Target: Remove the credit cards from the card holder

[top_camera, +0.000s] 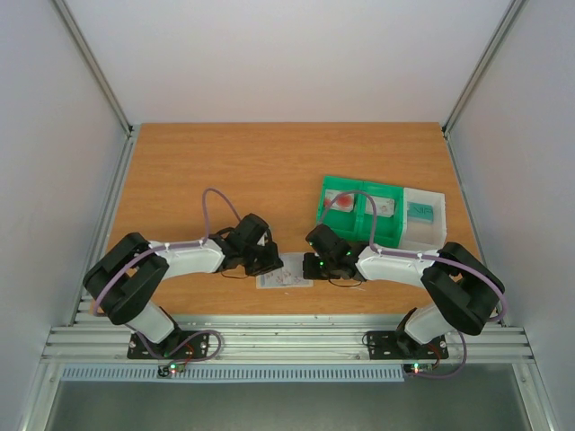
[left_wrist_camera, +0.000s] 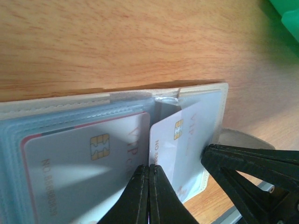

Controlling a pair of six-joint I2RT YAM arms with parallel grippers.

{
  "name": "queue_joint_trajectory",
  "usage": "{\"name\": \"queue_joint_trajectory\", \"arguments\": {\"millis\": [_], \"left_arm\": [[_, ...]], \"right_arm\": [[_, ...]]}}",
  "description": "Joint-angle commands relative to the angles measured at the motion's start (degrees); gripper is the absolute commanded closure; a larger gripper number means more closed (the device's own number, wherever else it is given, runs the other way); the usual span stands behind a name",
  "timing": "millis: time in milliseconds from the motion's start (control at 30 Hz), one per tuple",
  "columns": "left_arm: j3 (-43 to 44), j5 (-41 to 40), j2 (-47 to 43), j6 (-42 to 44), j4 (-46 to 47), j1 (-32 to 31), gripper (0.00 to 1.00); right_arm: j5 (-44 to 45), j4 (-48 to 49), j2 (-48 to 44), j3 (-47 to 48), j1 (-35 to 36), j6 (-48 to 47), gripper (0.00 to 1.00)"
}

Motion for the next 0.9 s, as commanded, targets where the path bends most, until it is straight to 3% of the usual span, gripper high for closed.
{"name": "queue_joint_trajectory", "arguments": {"millis": [0,233,433,633,867], "left_arm": [[-1.35,-0.77,-1.76,-0.08,-0.31,-0.07,1.0],[-1.56,-0.3,-1.96,-0.31,0.18,-0.18,1.0],[-1.28,-0.4,-1.97,-0.44,-0.1,-0.14,0.99],[-1.03,-1.24,-2.46,-0.31,-1.18,-0.11,0.81],[-0.92,-1.45,-1.74,-0.08,-1.34,-0.15,0.74]], "right_arm": [[2.13,-2.14,1.25,-1.34,-0.27,-0.33,0.99],[1.98,-2.82,0.51,-0.96,-0.29,-0.33,0.99],[2.44,-7.79,-3.8,1.49,-0.27,-0.87,0.9],[-0.97,-8.03,-5.35,3.81,-0.26,-1.52,0.89],[-4.0,-2.6,-0.67,4.16,-0.27,-0.33,0.9]]}}
